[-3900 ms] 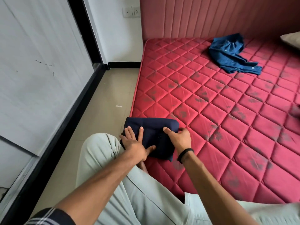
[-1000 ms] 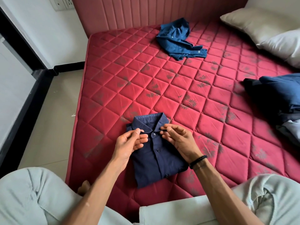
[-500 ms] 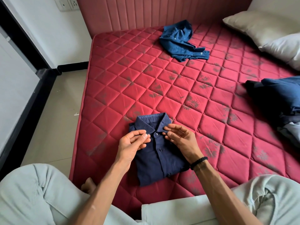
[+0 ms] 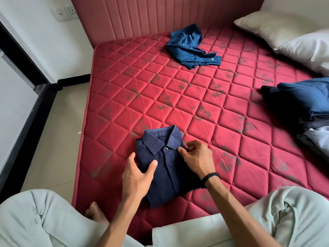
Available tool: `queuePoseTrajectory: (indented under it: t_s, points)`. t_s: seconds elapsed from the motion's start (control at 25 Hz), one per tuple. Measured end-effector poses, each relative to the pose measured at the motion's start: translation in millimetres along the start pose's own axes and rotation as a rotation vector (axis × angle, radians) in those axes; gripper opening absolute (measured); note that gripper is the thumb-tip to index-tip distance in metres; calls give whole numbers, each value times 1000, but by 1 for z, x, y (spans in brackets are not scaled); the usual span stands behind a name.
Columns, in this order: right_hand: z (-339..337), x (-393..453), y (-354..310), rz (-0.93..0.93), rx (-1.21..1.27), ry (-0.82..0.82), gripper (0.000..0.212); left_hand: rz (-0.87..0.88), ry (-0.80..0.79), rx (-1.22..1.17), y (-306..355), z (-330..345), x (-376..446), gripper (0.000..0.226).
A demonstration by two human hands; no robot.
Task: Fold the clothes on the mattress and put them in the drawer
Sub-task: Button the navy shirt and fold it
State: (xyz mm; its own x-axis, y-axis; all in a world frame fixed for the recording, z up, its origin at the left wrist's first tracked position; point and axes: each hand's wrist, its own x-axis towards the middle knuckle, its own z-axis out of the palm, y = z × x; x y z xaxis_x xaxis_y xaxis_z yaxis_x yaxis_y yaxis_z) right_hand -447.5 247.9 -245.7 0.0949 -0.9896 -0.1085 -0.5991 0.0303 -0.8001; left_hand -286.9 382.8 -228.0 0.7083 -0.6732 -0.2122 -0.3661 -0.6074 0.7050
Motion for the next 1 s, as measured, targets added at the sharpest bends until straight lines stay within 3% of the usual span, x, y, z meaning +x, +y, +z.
queuePoseTrajectory:
  t_s: [0.08, 0.16, 0.24, 0.36, 0.4, 0.48, 0.72, 0.8, 0.92, 1.0]
  points:
    - [-3, 3, -2, 63, -89, -83, 37, -100, -151, -44, -2, -1, -5, 91]
    - [-8, 8, 2, 169, -4, -165, 41, -249, -267, -325, 5, 1, -8, 88]
    - [-15, 9, 4, 300, 249, -258, 45, -328, -306, -532, 16, 2, -2, 74]
    - [-29, 0, -1, 474, 594, -363, 47, -400, -289, -580, 37, 4, 5, 75]
    - [-34, -3, -5, 500, 666, -365, 43, -380, -265, -585, 42, 6, 7, 62]
    - [-46, -6, -10, 512, 784, -337, 35, -332, -252, -582, 54, 7, 8, 46]
    - [-116, -12, -7, 452, 870, -148, 20, -152, -372, -622, 111, 29, 4, 67]
    - [-146, -11, -1, 423, 880, -59, 25, -97, -426, -644, 140, 46, -8, 69]
    - [-197, -11, 19, 356, 916, 43, 37, 22, -527, -671, 193, 77, -38, 36]
    - [-231, -14, 32, 317, 922, 126, 38, 88, -577, -680, 224, 96, -57, 29]
